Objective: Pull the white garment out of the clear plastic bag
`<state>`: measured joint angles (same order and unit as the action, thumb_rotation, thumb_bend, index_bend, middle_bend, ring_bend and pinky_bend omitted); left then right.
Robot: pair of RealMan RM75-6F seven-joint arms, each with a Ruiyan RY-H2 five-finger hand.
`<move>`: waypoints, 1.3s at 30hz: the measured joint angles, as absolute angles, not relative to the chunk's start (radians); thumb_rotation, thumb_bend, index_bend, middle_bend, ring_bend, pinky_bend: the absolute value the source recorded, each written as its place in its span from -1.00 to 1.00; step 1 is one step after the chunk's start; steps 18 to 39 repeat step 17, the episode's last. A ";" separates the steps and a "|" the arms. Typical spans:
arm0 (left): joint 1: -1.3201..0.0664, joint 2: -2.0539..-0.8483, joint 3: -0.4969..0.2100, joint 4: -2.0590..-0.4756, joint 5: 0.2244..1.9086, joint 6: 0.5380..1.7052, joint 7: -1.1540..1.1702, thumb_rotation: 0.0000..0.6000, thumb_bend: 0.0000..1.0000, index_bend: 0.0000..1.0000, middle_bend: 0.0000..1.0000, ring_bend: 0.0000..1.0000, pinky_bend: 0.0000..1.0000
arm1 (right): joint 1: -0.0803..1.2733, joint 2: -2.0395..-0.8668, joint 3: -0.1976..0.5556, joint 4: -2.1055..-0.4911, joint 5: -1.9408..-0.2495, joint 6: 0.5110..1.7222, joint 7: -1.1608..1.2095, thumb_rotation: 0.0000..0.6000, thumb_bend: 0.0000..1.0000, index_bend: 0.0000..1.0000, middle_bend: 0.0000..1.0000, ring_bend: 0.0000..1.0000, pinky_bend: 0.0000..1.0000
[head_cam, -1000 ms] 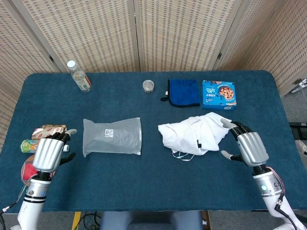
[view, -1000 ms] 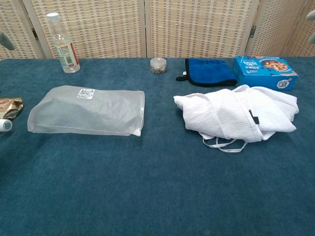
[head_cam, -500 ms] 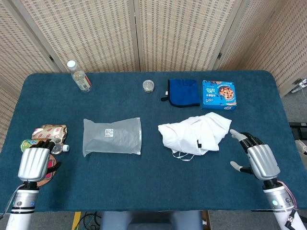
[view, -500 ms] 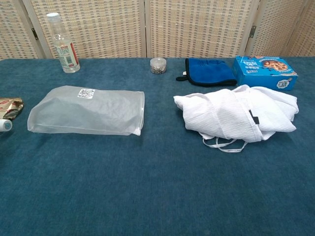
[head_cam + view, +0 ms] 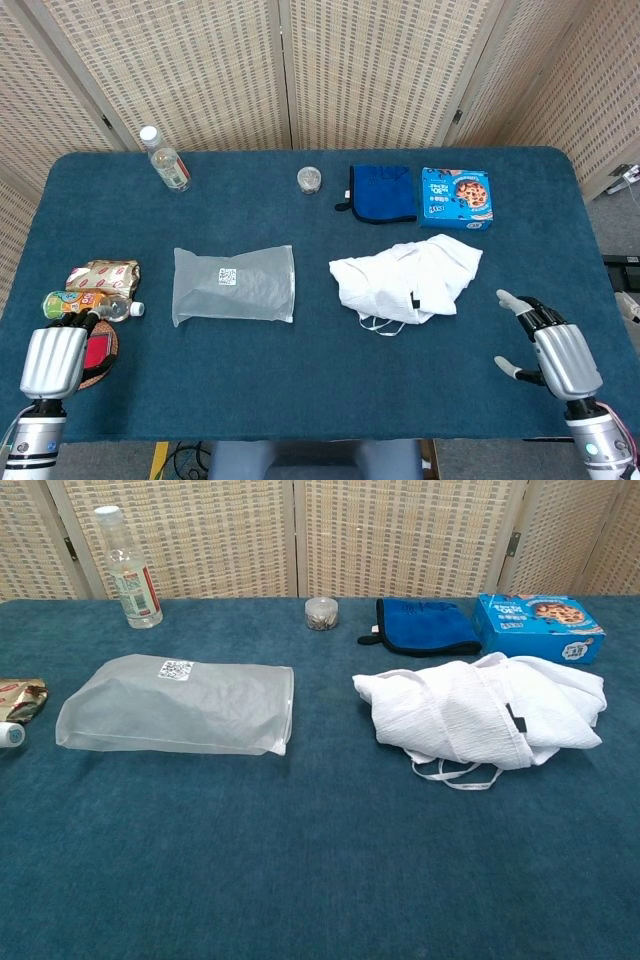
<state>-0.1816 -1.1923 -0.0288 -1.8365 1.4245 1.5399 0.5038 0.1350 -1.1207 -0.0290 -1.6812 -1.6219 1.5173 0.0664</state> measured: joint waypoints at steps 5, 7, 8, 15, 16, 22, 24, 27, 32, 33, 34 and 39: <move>-0.173 -1.181 -0.028 -1.836 1.436 1.538 0.487 1.00 -0.84 -0.34 -0.20 -0.16 0.18 | 0.118 -1.118 -0.034 -1.672 -1.627 1.527 0.080 1.00 -1.00 -0.70 -0.48 -0.64 -0.32; -0.171 -1.179 -0.027 -1.836 1.440 1.535 0.486 1.00 -0.84 -0.33 -0.20 -0.16 0.19 | 0.116 -1.118 -0.034 -1.672 -1.629 1.528 0.084 1.00 -1.00 -0.70 -0.48 -0.63 -0.32; -0.171 -1.178 -0.027 -1.835 1.443 1.535 0.488 1.00 -0.84 -0.33 -0.20 -0.16 0.19 | 0.115 -1.118 -0.034 -1.673 -1.631 1.528 0.087 1.00 -1.00 -0.70 -0.48 -0.63 -0.32; -0.172 -1.168 -0.036 -1.841 1.462 1.532 0.506 1.00 -0.84 -0.33 -0.20 -0.16 0.18 | 0.107 -1.116 -0.035 -1.681 -1.641 1.528 0.107 1.00 -1.00 -0.70 -0.48 -0.64 -0.32; -0.173 -1.168 -0.037 -1.842 1.462 1.530 0.507 1.00 -0.84 -0.33 -0.20 -0.16 0.18 | 0.106 -1.115 -0.035 -1.681 -1.641 1.528 0.110 1.00 -1.00 -0.70 -0.48 -0.64 -0.32; -0.174 -1.168 -0.038 -1.843 1.462 1.528 0.509 1.00 -0.84 -0.33 -0.20 -0.16 0.18 | 0.105 -1.115 -0.035 -1.680 -1.641 1.528 0.115 1.00 -1.00 -0.70 -0.48 -0.64 -0.32; -0.174 -1.168 -0.038 -1.843 1.462 1.528 0.509 1.00 -0.84 -0.33 -0.20 -0.16 0.18 | 0.105 -1.115 -0.035 -1.680 -1.641 1.528 0.115 1.00 -1.00 -0.70 -0.48 -0.64 -0.32; -0.174 -1.168 -0.038 -1.843 1.462 1.528 0.509 1.00 -0.84 -0.33 -0.20 -0.16 0.18 | 0.105 -1.115 -0.035 -1.680 -1.641 1.528 0.115 1.00 -1.00 -0.70 -0.48 -0.64 -0.32; -0.174 -1.168 -0.038 -1.843 1.462 1.528 0.509 1.00 -0.84 -0.33 -0.20 -0.16 0.18 | 0.105 -1.115 -0.035 -1.680 -1.641 1.528 0.115 1.00 -1.00 -0.70 -0.48 -0.64 -0.32; -0.174 -1.168 -0.038 -1.843 1.462 1.528 0.509 1.00 -0.84 -0.33 -0.20 -0.16 0.18 | 0.105 -1.115 -0.035 -1.680 -1.641 1.528 0.115 1.00 -1.00 -0.70 -0.48 -0.64 -0.32; -0.174 -1.168 -0.038 -1.843 1.462 1.528 0.509 1.00 -0.84 -0.33 -0.20 -0.16 0.18 | 0.105 -1.115 -0.035 -1.680 -1.641 1.528 0.115 1.00 -1.00 -0.70 -0.48 -0.64 -0.32; -0.174 -1.168 -0.038 -1.843 1.462 1.528 0.509 1.00 -0.84 -0.33 -0.20 -0.16 0.18 | 0.105 -1.115 -0.035 -1.680 -1.641 1.528 0.115 1.00 -1.00 -0.70 -0.48 -0.64 -0.32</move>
